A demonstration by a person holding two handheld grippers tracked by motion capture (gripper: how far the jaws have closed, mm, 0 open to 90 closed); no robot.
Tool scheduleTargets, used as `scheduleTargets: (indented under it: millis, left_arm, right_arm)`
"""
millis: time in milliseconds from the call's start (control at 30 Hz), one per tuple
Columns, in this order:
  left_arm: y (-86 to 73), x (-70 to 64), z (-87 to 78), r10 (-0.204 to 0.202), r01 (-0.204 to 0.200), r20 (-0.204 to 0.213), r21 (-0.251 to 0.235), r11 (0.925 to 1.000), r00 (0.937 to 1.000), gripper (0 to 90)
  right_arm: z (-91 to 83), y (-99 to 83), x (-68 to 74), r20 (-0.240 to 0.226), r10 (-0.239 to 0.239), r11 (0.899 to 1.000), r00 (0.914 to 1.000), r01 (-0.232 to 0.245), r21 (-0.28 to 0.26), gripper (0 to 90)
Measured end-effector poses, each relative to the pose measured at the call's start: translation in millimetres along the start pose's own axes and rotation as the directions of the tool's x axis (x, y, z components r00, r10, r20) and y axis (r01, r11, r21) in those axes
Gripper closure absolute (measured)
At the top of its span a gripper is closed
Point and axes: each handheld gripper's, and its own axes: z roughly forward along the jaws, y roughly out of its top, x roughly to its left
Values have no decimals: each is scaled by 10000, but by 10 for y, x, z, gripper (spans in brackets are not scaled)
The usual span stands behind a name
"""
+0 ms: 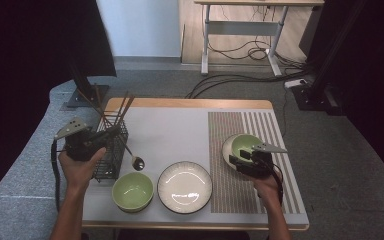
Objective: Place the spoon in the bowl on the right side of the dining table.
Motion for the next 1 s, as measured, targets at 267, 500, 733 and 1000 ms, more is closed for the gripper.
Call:
scheduleTargets:
  millis: [267,500,733,1000]
  left_arm:
    - [-3,-43,69,8,-9,121,38,10000,9999,900]
    - [10,-80,108,69,-69,152,30,10000,9999,900]
    - [16,-111,156,111,-114,254,139,9998,9996,900]
    - [19,-167,239,210,-219,372,237,9995,9991,900]
  right_arm:
    - [4,12,49,-74,-97,9999,9999,97,-34,446]
    - [26,7,90,-136,-202,9998,9997,203,61,446]
    - [38,9,115,-163,-228,9997,9996,229,66,447]
    - [37,20,162,-220,-340,9994,9992,341,60,446]
